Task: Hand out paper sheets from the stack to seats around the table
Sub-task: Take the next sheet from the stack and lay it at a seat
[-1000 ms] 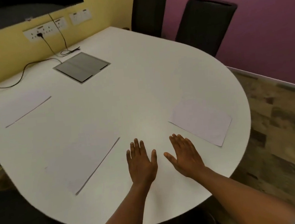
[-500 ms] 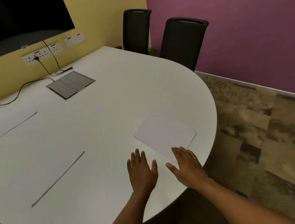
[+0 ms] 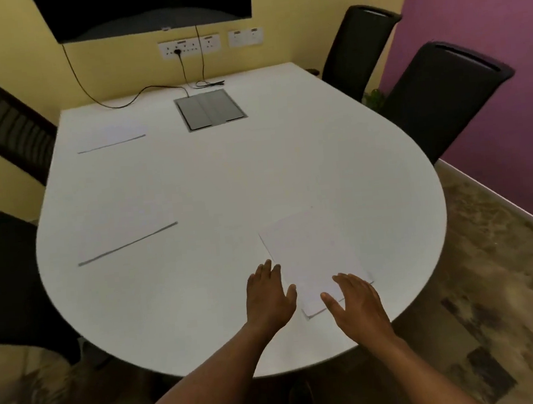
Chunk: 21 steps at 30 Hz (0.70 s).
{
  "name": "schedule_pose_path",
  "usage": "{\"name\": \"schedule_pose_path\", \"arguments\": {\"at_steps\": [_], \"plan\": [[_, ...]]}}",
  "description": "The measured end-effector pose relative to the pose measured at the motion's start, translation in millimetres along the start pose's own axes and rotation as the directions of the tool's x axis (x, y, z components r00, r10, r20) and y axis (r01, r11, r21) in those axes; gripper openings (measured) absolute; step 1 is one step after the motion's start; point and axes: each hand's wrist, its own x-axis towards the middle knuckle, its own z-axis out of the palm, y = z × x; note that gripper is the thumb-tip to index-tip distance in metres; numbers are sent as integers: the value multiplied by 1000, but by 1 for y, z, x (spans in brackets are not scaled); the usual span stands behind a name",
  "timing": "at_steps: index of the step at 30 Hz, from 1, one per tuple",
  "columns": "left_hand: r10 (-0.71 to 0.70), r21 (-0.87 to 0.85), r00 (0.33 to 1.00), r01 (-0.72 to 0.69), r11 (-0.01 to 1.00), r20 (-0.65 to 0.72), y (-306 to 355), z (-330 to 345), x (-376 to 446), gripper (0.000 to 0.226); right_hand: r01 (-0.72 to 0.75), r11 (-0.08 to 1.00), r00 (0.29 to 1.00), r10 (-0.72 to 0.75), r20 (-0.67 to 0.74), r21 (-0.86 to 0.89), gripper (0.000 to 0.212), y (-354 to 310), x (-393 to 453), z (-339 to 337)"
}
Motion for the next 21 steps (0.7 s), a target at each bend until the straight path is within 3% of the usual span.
{"name": "schedule_pose_path", "arguments": {"at_steps": [5, 9, 16, 21], "plan": [[-90, -118, 994, 96, 988, 56, 17, 20, 35, 66, 26, 999, 1000, -26, 6, 45, 56, 17, 47, -24], [-261, -230, 959, 281, 932, 112, 29, 33, 61, 68, -14, 996, 998, 9, 65, 88, 53, 43, 82, -33], [-625, -436, 744, 655, 616, 236, 29, 49, 82, 71, -222, 951, 967, 186, 175, 217, 43, 80, 127, -24], [-735, -371, 626, 767, 523, 259, 38, 65, 82, 73, -280, 949, 945, 245, 217, 145, 44, 92, 157, -5]]}}
